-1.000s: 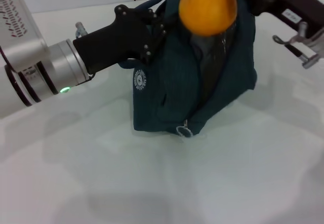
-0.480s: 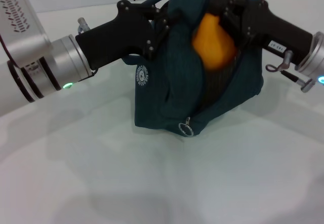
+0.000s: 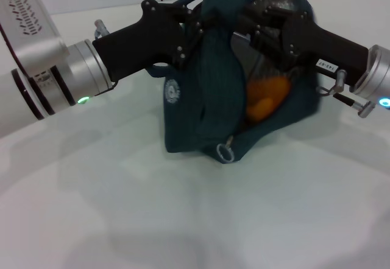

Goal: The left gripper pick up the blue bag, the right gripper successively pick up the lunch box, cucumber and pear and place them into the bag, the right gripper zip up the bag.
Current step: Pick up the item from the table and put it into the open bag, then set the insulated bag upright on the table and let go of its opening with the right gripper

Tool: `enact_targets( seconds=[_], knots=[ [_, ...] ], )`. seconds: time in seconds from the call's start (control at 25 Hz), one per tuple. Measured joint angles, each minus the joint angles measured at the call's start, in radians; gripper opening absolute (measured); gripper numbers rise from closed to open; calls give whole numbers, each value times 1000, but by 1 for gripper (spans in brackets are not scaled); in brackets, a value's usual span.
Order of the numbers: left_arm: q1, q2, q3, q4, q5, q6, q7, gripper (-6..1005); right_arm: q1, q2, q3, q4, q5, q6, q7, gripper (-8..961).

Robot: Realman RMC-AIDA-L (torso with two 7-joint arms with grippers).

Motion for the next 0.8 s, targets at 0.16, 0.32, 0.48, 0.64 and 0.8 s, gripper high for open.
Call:
enact_targets(
  seconds=[0.16,0.32,0.48,0.64,0.8],
  knots=[
    [3,-1,0,1,-6,-11,0,171,-1,-1,1,0,4,-7,19,187],
    [9,-1,0,2,-39,-54,8,172,-70,-11,3,-36,89,-86,16,388],
    [35,-1,0,-2,-74,-116,44,172,-189,-40,4,-154,122,-106,32,471],
    [57,0,-1,-8,-91,-121,62,173,-286,-93,1,-234,77,-105,86,504],
    [79,4,-2,-12,-105,-122,71,174,-302,-126,2,-231,-21,-75,138,518]
  ],
)
